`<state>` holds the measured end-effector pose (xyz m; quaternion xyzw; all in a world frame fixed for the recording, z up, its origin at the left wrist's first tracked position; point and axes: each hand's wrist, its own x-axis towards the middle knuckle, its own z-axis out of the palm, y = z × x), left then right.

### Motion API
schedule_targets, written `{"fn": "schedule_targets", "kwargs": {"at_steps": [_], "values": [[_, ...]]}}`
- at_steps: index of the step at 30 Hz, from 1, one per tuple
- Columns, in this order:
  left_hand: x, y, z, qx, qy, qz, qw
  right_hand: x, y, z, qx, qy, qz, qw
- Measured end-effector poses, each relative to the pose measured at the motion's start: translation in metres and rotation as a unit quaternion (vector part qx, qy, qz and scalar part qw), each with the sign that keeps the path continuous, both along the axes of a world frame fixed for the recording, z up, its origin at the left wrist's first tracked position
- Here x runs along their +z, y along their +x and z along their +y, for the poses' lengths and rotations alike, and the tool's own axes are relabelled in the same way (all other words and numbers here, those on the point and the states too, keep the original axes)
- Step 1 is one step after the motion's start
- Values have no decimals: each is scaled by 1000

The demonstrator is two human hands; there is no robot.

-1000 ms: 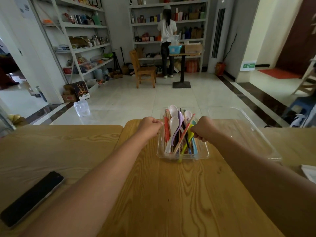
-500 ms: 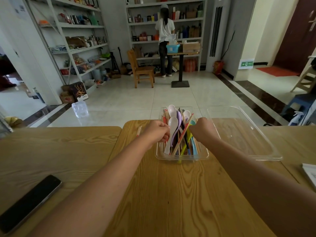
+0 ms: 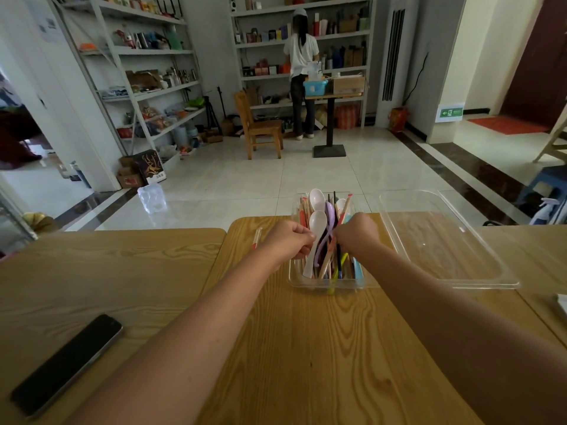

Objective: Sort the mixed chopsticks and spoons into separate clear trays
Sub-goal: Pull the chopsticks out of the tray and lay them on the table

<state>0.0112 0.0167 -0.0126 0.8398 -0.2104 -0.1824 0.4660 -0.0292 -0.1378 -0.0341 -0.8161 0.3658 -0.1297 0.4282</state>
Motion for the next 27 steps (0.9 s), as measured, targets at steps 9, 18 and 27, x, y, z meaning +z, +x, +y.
{"fn": "schedule_targets", "kwargs": {"at_steps": [9,18,27], "values": [[5,-9,-9,-30,-42,69,996,43,-11,0,19,162,-78,984],[6,8,21,53,-81,94,991,38,-16,7,81,127,-91,984],[-27,47,94,177,30,24,983,17,-3,10,84,114,-87,986]]}}
